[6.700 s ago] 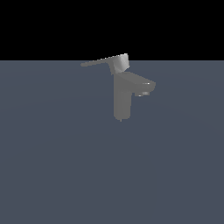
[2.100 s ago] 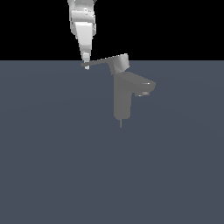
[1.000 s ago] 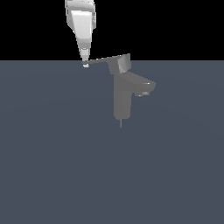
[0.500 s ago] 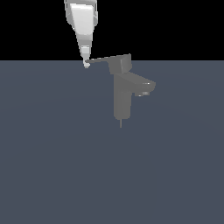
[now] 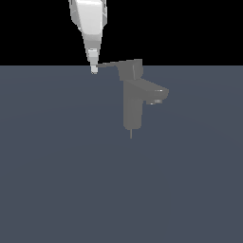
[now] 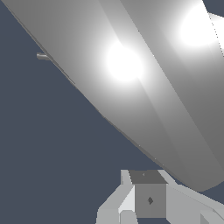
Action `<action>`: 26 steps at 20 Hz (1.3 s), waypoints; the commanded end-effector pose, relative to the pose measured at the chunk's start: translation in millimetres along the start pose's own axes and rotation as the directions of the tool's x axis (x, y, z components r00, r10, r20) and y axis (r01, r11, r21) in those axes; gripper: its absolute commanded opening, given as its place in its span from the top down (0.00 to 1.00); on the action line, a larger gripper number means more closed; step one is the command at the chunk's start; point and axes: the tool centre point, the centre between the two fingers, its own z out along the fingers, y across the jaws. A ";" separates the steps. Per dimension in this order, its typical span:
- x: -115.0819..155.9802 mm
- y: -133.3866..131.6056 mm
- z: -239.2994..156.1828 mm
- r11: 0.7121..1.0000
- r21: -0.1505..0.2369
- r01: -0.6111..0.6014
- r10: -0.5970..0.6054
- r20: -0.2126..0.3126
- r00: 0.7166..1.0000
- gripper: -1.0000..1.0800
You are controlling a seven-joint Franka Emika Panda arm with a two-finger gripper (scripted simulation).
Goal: Turn on the faucet by rotating a designated handle.
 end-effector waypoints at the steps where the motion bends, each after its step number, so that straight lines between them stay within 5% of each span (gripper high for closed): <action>1: 9.1 8.3 -0.7 1.000 -0.001 -0.006 0.006 0.000 1.000 1.00; 26: 71.2 72.7 -0.5 1.000 -0.004 0.007 -0.007 0.001 1.000 1.00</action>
